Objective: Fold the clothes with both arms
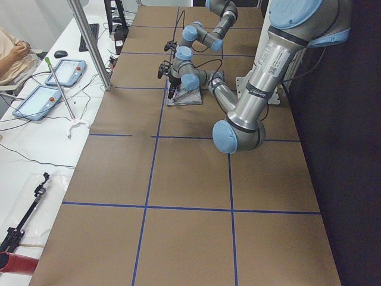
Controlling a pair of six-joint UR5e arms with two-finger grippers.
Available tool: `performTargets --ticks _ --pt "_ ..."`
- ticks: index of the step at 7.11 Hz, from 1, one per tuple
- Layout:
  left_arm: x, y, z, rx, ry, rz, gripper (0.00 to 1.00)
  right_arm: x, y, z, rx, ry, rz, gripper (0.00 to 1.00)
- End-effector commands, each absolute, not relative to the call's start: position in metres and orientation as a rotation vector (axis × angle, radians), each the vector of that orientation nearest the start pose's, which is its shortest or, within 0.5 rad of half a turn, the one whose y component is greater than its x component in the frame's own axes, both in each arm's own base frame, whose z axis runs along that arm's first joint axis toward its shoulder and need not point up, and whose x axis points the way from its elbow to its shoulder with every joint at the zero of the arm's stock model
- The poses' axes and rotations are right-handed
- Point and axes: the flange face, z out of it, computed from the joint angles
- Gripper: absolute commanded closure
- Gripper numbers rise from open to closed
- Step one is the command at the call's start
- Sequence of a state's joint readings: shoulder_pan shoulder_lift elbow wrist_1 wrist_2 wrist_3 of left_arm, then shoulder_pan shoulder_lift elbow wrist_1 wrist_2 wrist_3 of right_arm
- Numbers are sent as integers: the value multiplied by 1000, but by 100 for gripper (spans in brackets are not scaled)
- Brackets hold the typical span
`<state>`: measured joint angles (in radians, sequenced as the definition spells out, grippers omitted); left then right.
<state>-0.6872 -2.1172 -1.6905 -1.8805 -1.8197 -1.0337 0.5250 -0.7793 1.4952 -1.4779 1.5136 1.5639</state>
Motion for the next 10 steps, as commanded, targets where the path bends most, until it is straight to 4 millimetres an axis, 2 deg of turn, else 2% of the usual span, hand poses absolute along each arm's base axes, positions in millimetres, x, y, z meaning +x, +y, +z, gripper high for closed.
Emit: performTargets --ticks 1,2,3,5,6,7,8,9,10 --pt "427 -517 260 384 920 37 0 -598 -457 198 276 -762 371 0" --pt "427 -517 260 383 922 35 0 -614 -445 212 278 -721 305 0" --pt "427 -518 259 383 923 32 0 -623 -444 226 288 -682 266 0" --pt "426 -517 257 384 928 29 0 -628 -449 236 304 -648 231 0" --pt "426 -516 257 385 927 28 0 -619 -471 240 322 -627 247 0" --pt "426 -516 257 383 927 28 0 -618 -505 244 327 -585 270 0" --pt "426 -516 257 384 928 29 0 -613 -551 234 332 -550 299 0" --pt "427 -516 257 383 928 30 0 -589 -592 245 327 -510 326 0" --pt "427 -516 258 383 926 29 0 -562 -634 269 322 -491 326 0"
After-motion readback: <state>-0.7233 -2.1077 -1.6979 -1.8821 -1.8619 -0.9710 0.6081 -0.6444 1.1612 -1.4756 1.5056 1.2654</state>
